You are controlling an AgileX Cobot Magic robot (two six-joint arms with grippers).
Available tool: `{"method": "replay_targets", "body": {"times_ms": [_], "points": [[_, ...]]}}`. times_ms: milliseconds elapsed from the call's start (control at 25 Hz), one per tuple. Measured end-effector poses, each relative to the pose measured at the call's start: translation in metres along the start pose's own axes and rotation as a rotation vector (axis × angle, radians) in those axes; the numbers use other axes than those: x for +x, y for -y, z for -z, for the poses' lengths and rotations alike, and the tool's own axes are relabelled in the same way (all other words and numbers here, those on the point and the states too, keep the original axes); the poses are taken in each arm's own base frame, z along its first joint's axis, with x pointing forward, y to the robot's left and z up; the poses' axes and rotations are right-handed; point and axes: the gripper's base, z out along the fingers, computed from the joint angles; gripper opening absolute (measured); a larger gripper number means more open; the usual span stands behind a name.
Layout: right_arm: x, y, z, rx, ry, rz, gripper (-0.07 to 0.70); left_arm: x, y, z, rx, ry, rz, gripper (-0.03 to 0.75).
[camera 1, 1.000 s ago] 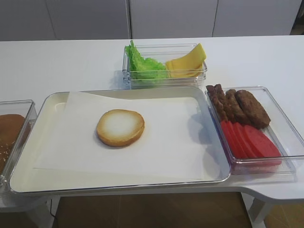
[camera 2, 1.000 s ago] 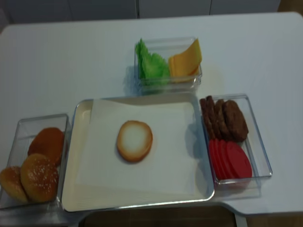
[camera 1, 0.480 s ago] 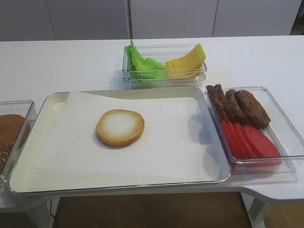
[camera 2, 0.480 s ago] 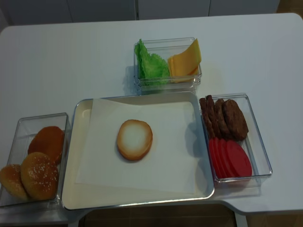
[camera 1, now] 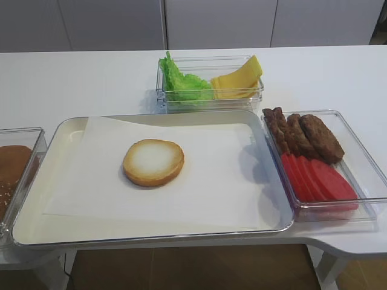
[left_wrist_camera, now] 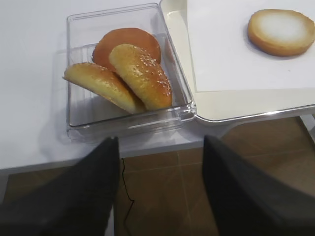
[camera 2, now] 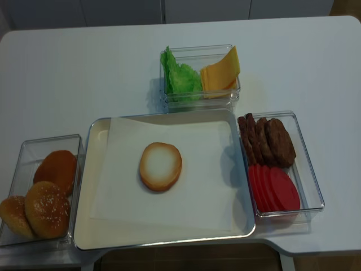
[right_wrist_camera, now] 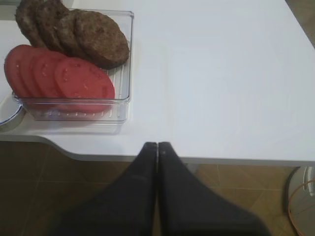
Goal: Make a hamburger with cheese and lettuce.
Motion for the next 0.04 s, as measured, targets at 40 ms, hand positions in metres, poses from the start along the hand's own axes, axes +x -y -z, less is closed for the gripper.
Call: {"method": "replay_targets", "body": {"times_ms": [40], "points": [[0.0, 0.0, 0.0, 0.0, 0.0, 0.0, -0.004, 0.0, 0.0002, 0.0, 0.002, 0.0, 0.003, 0.403]]}}
